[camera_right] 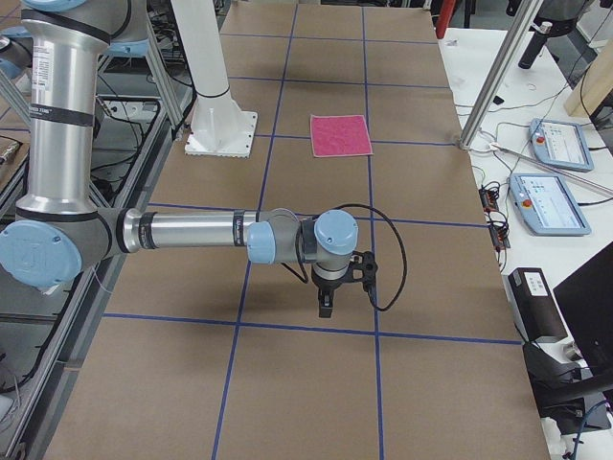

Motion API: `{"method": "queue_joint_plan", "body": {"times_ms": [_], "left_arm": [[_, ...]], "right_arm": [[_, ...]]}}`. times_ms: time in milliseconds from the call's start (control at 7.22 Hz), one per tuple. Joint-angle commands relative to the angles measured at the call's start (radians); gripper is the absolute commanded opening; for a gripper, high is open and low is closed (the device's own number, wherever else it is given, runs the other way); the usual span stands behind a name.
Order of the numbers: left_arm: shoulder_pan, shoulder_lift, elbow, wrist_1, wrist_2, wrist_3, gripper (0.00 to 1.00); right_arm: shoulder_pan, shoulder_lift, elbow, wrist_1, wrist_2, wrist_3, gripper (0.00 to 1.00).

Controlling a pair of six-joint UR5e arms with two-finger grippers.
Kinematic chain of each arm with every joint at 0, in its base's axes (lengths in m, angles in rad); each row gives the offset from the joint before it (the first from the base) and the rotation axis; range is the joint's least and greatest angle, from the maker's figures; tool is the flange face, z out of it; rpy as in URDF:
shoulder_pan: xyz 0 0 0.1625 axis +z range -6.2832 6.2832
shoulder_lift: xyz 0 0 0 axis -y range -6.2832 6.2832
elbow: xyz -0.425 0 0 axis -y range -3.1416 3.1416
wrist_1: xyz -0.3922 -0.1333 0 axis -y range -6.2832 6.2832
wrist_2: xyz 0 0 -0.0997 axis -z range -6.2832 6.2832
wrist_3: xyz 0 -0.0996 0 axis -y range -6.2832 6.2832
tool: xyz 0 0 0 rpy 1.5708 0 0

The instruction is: Fold towel twice with both arms

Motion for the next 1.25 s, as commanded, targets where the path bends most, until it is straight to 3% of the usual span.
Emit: {"method": "queue_joint_plan", "body": {"times_ms": [0, 277, 554, 692, 969, 1107], "left_arm": [[0.010, 0.015, -0.003, -0.024, -0.126, -0.102, 1.00], [0.106, -0.025, -0.026, -0.052, -0.164, -0.242, 1.00], [0.183, -0.031, -0.057, -0.240, -0.158, -0.539, 1.00], [0.264, -0.048, -0.054, -0.337, -0.129, -0.684, 1.00], [0.410, -0.188, -0.060, -0.351, 0.012, -1.051, 1.00], [0.480, -0.242, -0.077, -0.357, 0.088, -1.198, 1.00]], "right_arm": [[0.000, -0.003, 0.000, 0.059, 0.056, 0.002, 1.00], [-0.006, 0.002, 0.005, 0.063, 0.105, 0.007, 1.00], [-0.035, 0.003, 0.003, 0.060, 0.116, 0.010, 1.00], [-0.064, 0.009, 0.006, 0.063, 0.127, 0.042, 1.00], [-0.132, 0.046, 0.005, 0.131, 0.122, 0.213, 1.00], [-0.173, 0.075, 0.008, 0.204, 0.122, 0.387, 1.00]]}}
